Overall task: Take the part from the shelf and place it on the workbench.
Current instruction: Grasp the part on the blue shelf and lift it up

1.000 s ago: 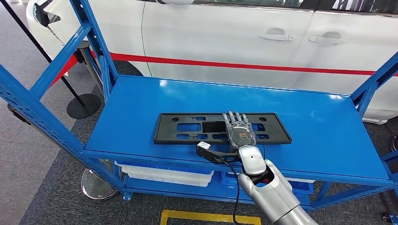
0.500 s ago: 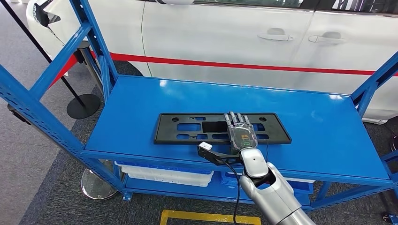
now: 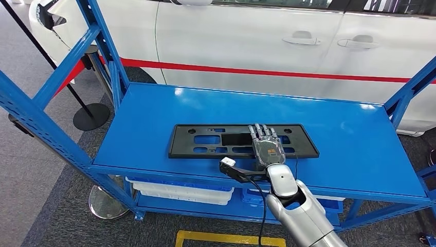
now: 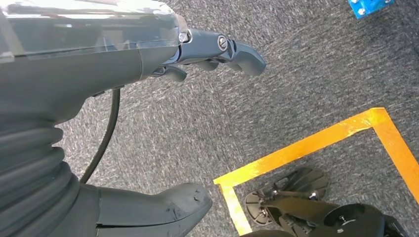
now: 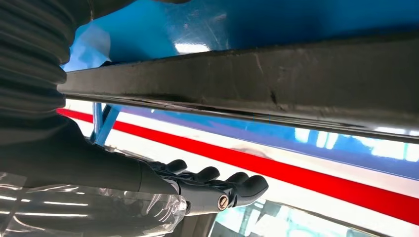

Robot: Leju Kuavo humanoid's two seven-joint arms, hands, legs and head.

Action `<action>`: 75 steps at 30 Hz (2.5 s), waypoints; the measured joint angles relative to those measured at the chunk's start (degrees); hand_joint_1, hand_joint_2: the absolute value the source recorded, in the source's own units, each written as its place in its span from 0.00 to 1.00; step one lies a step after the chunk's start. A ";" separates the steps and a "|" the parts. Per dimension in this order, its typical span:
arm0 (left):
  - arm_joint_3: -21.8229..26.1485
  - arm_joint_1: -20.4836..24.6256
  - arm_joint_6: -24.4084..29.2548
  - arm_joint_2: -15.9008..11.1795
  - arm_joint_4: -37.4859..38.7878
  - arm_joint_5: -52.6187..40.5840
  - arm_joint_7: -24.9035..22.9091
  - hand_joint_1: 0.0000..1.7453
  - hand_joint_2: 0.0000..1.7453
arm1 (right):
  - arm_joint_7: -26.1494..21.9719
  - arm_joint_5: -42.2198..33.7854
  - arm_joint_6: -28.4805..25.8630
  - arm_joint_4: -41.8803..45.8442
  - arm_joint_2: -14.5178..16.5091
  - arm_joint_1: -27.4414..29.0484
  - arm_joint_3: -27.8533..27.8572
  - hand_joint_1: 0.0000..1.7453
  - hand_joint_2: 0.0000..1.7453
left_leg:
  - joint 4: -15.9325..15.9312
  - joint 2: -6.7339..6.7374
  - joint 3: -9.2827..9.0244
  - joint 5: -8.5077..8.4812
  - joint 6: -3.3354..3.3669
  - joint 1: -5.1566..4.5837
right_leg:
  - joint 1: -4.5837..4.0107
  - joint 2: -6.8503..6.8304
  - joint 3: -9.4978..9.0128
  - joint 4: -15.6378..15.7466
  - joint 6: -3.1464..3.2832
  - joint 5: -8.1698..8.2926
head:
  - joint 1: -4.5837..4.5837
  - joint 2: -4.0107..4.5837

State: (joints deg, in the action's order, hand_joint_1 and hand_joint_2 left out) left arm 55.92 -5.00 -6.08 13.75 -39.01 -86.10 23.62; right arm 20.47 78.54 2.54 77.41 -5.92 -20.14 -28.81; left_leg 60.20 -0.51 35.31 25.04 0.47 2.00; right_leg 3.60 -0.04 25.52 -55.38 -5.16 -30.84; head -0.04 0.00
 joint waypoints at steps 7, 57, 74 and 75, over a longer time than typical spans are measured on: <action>0.11 0.00 -0.17 0.00 0.00 -0.28 0.01 0.00 1.00 | 0.19 -1.95 1.44 0.43 -0.17 0.19 0.11 0.75 1.00 | 0.00 0.00 -0.03 0.00 0.00 0.00 | 0.00 0.00 -0.02 0.00 0.00 0.00 | 0.00 0.00; 6.79 -1.03 -2.52 2.50 -4.17 -3.14 4.36 0.00 1.00 | -10.75 -33.03 -4.86 22.85 -2.74 0.06 9.52 1.00 1.00 | 0.00 -0.01 0.20 -0.01 -0.01 -0.07 | 0.00 -0.02 0.21 -0.05 0.01 0.01 | 0.01 0.00; 12.56 -0.33 -4.24 3.59 -5.36 -3.22 7.88 0.00 0.00 | -14.97 -49.01 -10.52 35.18 -3.21 3.67 11.65 1.00 1.00 | 0.00 0.00 0.29 0.01 -0.02 -0.06 | 0.01 0.00 0.31 -0.04 0.01 -0.01 | 0.01 0.00; 13.25 -0.28 -5.02 3.91 -5.90 -3.28 7.97 0.00 0.00 | -15.54 -52.01 -11.30 36.31 -3.19 4.64 11.75 1.00 1.00 | 0.00 -0.02 0.31 0.02 -0.02 -0.06 | 0.01 -0.02 0.32 -0.03 0.01 -0.01 | 0.00 0.00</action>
State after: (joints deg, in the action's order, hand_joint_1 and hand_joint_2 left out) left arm 69.17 -5.28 -11.10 17.66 -44.91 -89.38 31.59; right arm 4.93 26.53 -8.76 113.71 -9.11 -15.50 -17.06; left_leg 60.20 -0.53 35.62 25.05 0.44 1.94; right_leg 3.61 -0.06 25.84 -55.42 -5.15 -30.85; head -0.04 0.00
